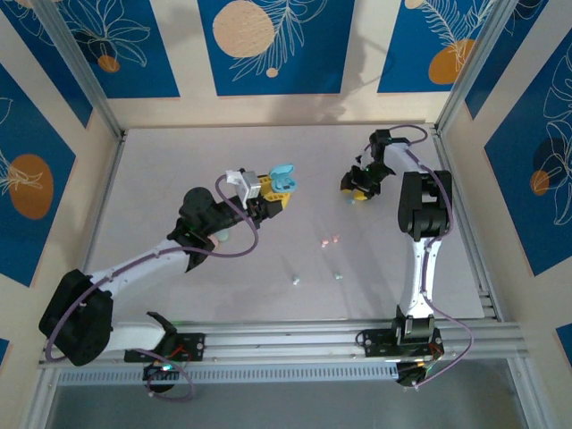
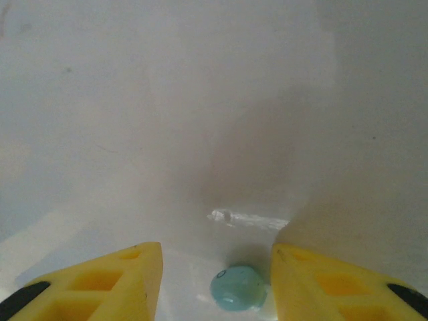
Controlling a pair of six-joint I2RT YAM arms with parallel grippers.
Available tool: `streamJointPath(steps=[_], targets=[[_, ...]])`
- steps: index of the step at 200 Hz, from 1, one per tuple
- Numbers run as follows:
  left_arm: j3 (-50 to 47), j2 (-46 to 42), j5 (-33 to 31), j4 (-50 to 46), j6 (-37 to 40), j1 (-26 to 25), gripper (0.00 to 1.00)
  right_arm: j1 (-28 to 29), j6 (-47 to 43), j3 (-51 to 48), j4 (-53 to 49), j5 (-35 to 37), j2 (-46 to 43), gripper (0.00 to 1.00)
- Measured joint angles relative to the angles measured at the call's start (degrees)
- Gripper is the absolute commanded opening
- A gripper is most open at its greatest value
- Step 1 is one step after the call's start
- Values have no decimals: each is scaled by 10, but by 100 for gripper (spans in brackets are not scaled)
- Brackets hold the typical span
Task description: Insert the wireless bluetooth earbuds into the charging case
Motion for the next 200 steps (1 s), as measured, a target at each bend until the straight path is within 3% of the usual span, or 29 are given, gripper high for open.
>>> streamJointPath(steps=[200], targets=[[0,0,0,5,-9,0,23,18,-7,-65,-30,16,-47,45]])
